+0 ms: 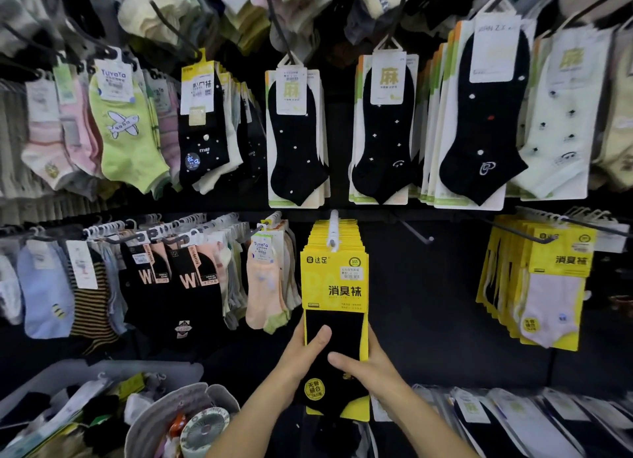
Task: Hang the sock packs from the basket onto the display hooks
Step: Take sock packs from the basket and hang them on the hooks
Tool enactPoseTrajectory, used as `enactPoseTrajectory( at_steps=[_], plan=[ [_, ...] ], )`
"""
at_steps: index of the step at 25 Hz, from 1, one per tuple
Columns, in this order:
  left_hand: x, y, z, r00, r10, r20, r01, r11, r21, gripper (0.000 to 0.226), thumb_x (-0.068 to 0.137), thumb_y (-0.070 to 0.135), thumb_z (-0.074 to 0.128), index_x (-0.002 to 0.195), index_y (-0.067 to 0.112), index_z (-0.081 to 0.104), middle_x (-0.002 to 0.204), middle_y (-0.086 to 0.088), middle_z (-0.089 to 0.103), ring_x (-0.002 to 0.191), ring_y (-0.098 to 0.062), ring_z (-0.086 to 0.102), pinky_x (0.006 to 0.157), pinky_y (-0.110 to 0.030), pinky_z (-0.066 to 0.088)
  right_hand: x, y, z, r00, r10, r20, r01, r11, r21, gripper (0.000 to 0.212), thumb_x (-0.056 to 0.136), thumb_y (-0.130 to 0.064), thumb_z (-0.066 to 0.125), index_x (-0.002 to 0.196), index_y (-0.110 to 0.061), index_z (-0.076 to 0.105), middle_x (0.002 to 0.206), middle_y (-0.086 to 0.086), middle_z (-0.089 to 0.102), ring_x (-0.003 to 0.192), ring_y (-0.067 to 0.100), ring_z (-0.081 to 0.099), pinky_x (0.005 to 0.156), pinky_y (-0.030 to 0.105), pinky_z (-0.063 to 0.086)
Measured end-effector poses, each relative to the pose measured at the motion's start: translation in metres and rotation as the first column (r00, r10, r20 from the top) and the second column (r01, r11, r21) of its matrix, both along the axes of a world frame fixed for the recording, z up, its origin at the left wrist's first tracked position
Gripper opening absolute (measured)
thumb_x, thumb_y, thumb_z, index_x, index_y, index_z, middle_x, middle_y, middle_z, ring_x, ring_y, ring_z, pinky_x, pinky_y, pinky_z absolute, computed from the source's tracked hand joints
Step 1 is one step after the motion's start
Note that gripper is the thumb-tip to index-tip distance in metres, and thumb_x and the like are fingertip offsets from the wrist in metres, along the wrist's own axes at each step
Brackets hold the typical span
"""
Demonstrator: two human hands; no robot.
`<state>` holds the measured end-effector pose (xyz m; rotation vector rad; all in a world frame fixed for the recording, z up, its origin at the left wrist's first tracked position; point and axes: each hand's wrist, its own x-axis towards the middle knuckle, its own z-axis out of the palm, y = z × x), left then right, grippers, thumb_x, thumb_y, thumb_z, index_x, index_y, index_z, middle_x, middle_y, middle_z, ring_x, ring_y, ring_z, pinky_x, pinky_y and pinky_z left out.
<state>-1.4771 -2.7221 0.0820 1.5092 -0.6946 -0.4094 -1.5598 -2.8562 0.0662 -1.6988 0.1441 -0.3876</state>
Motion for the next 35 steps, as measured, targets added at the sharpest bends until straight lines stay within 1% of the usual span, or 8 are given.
enactPoseTrajectory(
  at_steps=[5, 11, 16, 18, 21, 23, 27, 35],
  plan=[
    [0.006, 0.006, -0.019, 0.982, 0.022, -0.189, -0.033, 0.998, -0.056, 0.088, 0.060, 0.086, 0.044, 0.131, 0.033, 0.048, 0.126, 0.007, 0.061, 0.117, -0.012, 0.057, 0.101, -0.033, 0.045, -0.005, 0.002, -0.008, 1.000, 0.005, -0.006, -0.004, 0.999, 0.038, 0.097, 0.054, -0.050, 0.084, 0.136, -0.039, 0.034, 0.117, -0.015, 0.063, 0.105, 0.002, 0.062, 0.080, 0.022, 0.053],
    [-0.005, 0.002, -0.032, 0.946, 0.083, -0.312, -0.086, 0.996, 0.004, 0.071, 0.068, 0.081, 0.024, 0.111, 0.038, 0.060, 0.103, 0.004, 0.073, 0.097, -0.012, 0.068, 0.074, -0.023, 0.052, -0.020, 0.021, -0.022, 0.993, -0.117, 0.007, 0.117, 0.990, -0.076, 0.081, 0.062, -0.046, 0.082, 0.129, -0.043, 0.036, 0.131, -0.013, 0.052, 0.115, -0.003, 0.052, 0.088, 0.018, 0.047],
    [-0.015, 0.010, -0.036, 0.945, 0.089, -0.316, -0.105, 0.994, -0.033, 0.059, 0.071, 0.076, 0.028, 0.101, 0.041, 0.064, 0.098, 0.007, 0.074, 0.091, -0.009, 0.070, 0.070, -0.022, 0.052, -0.029, 0.026, -0.027, 0.996, -0.093, -0.010, 0.092, 0.996, -0.012, 0.084, 0.059, -0.044, 0.080, 0.132, -0.036, 0.039, 0.116, -0.020, 0.059, 0.104, -0.009, 0.057, 0.077, 0.009, 0.047],
    [-0.017, 0.013, -0.035, 0.940, 0.069, -0.333, -0.094, 0.994, -0.058, 0.055, 0.075, 0.072, 0.028, 0.098, 0.039, 0.066, 0.100, 0.005, 0.074, 0.092, -0.011, 0.069, 0.070, -0.023, 0.052, -0.032, 0.026, -0.027, 0.997, -0.077, -0.026, 0.077, 0.997, 0.000, 0.090, 0.062, -0.040, 0.080, 0.138, -0.031, 0.033, 0.124, -0.014, 0.057, 0.112, -0.003, 0.054, 0.088, 0.017, 0.047],
    [-0.022, 0.010, -0.035, 0.923, 0.111, -0.370, -0.144, 0.988, -0.063, 0.055, 0.084, 0.064, 0.030, 0.100, 0.027, 0.067, 0.095, -0.001, 0.075, 0.087, -0.014, 0.071, 0.069, -0.026, 0.051, -0.037, 0.032, -0.029, 0.989, -0.134, -0.055, 0.129, 0.988, -0.080, 0.104, 0.068, -0.047, 0.077, 0.148, -0.031, 0.012, 0.152, -0.008, 0.024, 0.142, 0.015, 0.021, 0.113, 0.043, 0.029],
    [-0.024, 0.008, -0.037, 0.909, 0.144, -0.392, -0.172, 0.984, -0.038, 0.053, 0.089, 0.061, 0.032, 0.099, 0.023, 0.068, 0.091, -0.004, 0.075, 0.083, -0.017, 0.072, 0.067, -0.029, 0.051, -0.040, 0.041, -0.030, 0.982, -0.184, -0.045, 0.173, 0.969, -0.176, 0.107, 0.072, -0.051, 0.072, 0.149, -0.035, 0.000, 0.150, -0.015, 0.011, 0.144, 0.012, 0.000, 0.117, 0.047, 0.017],
    [-0.026, 0.012, -0.039, 0.903, 0.151, -0.401, -0.172, 0.985, -0.015, 0.049, 0.091, 0.058, 0.035, 0.098, 0.023, 0.069, 0.094, -0.007, 0.075, 0.084, -0.019, 0.072, 0.071, -0.034, 0.051, -0.046, 0.047, -0.030, 0.979, -0.204, 0.005, 0.204, 0.976, -0.080, 0.083, 0.072, -0.042, 0.076, 0.141, -0.032, 0.030, 0.134, -0.008, 0.050, 0.125, 0.012, 0.048, 0.104, 0.039, 0.042],
    [-0.027, 0.018, -0.046, 0.907, 0.189, -0.375, -0.201, 0.979, 0.007, 0.054, 0.094, 0.057, 0.030, 0.084, 0.031, 0.076, 0.092, -0.002, 0.075, 0.085, -0.016, 0.072, 0.070, -0.031, 0.050, -0.054, 0.035, -0.034, 0.984, -0.172, -0.045, 0.175, 0.983, 0.048, 0.063, 0.058, -0.047, 0.082, 0.110, -0.040, 0.048, 0.122, -0.003, 0.054, 0.114, 0.013, 0.054, 0.099, 0.039, 0.047]
  ],
)
